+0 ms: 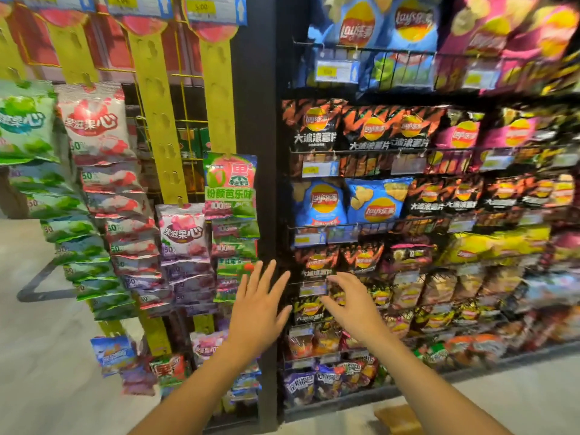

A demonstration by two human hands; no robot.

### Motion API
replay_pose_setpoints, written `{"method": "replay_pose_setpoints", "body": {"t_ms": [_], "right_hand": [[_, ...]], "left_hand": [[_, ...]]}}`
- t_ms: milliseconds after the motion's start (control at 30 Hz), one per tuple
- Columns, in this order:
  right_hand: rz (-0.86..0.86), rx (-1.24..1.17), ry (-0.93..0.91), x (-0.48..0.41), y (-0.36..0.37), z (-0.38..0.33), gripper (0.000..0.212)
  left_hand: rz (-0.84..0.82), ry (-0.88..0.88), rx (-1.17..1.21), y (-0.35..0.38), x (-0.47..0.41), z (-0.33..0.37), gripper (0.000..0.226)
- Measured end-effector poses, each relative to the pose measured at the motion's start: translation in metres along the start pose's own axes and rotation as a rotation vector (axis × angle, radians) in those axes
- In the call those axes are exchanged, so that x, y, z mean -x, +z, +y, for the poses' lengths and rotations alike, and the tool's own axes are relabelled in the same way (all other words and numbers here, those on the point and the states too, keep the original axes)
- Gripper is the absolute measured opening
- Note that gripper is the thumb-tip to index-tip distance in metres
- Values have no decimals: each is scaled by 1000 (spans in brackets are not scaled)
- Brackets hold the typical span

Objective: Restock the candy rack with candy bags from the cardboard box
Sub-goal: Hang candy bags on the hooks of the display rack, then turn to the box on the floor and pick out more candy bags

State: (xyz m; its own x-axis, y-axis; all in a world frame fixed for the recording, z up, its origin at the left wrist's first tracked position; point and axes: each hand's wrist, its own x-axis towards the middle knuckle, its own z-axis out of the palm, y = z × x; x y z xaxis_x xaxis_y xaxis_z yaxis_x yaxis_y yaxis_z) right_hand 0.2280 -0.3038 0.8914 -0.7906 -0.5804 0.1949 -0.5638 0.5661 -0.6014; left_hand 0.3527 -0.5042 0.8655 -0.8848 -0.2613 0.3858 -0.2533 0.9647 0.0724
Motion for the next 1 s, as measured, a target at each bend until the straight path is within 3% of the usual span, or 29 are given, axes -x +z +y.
{"method": "replay_pose_setpoints", "body": {"t_ms": [333,700,1000], "right_hand": [[7,50,227,94,-68,128,56],[101,137,417,185,-159,254,53],[205,143,570,218,-192,323,45]], "left_hand": [[-237,172,72,48,12,161,70],[-320,378,154,90,9,323,72],[-423,516,210,131,-15,409,70]]}}
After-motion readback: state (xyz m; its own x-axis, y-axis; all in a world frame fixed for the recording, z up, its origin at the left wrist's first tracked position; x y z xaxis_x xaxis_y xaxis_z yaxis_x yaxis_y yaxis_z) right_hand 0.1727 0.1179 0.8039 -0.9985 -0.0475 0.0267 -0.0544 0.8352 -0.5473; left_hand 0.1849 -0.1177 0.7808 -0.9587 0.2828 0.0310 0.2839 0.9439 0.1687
